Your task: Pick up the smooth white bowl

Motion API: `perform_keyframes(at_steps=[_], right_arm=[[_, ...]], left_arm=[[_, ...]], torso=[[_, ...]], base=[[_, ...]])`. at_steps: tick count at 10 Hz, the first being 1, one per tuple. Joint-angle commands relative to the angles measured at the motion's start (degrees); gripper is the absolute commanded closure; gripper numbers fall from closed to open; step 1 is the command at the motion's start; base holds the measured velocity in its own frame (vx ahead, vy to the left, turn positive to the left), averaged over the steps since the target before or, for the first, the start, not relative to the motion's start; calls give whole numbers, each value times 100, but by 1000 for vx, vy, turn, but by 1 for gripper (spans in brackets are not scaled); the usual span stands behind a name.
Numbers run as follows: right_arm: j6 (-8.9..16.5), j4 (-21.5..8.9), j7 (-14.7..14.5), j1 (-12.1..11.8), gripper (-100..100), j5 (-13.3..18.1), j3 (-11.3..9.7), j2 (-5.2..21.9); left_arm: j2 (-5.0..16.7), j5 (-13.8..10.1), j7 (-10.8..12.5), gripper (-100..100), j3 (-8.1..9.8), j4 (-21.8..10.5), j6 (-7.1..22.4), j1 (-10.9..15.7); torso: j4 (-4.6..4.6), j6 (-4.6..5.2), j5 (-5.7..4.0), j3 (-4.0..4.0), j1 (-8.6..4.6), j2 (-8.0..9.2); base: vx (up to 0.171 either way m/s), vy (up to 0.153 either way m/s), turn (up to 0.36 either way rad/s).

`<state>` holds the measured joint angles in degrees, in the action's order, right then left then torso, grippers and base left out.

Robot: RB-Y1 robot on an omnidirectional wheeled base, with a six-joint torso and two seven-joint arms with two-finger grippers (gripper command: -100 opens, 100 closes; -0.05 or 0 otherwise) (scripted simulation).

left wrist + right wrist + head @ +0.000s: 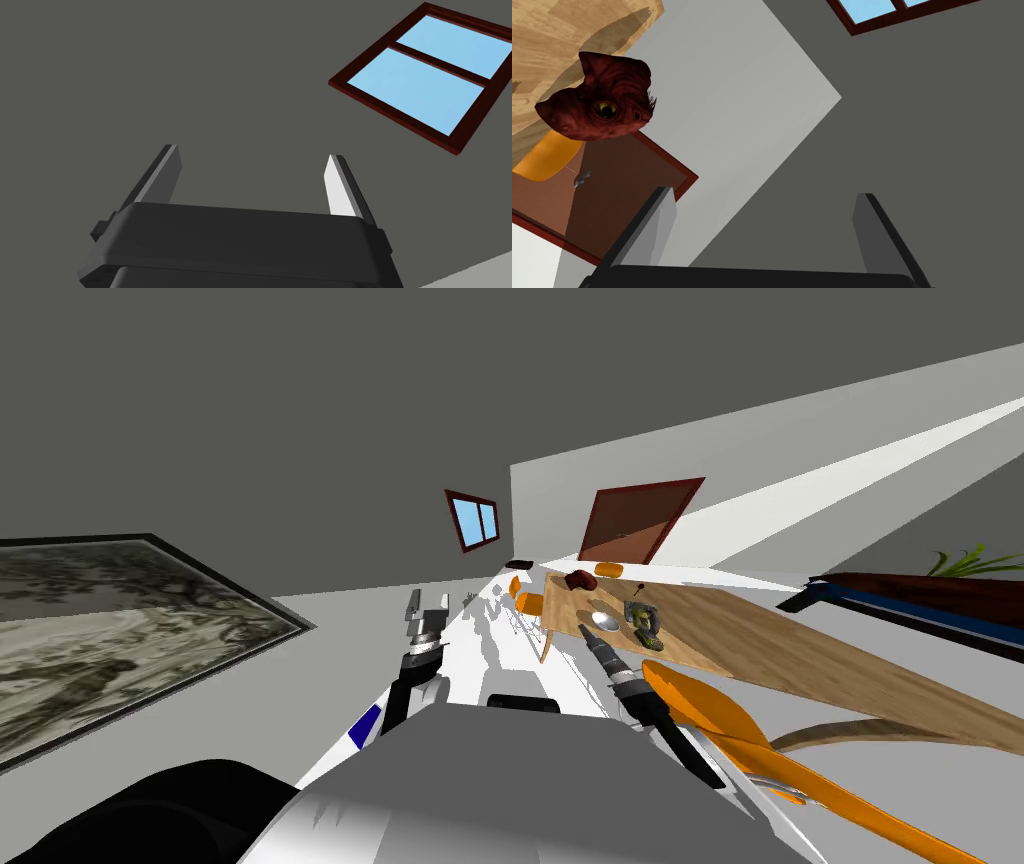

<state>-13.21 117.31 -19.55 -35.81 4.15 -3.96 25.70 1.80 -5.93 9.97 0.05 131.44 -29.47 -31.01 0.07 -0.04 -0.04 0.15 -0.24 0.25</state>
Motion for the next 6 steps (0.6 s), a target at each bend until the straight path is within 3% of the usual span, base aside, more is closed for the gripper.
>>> perform_keyframes(at_steps=[1,2,4,5,6], right_arm=[[286,-286,-209,-101,-100,-3,-59,272],[334,-325,-209,-101,-100,-3,-59,272],[670,-679,-436,-218,-100,-41,-125,645],[714,-738,-436,-218,-100,-41,-125,645],[904,-948,-551,-278,-100,-65,-166,828]], left_arm=[[0,0,0,0,0,0,0,0],[0,0,0,0,0,0,0,-1],[0,0,0,0,0,0,0,0],[0,0,0,0,1,0,0,-1],[1,0,0,0,2,0,0,-2]], torso=[[0,0,0,0,0,0],[0,4,-1,1,-5,3],[-1,2,-1,-1,-7,-2],[0,3,-2,0,-12,-1],[-1,10,-3,-2,-11,-4]], base=[[-59,-21,439],[-47,-21,292],[-56,-21,452],[-42,-26,182],[-33,-20,337]])
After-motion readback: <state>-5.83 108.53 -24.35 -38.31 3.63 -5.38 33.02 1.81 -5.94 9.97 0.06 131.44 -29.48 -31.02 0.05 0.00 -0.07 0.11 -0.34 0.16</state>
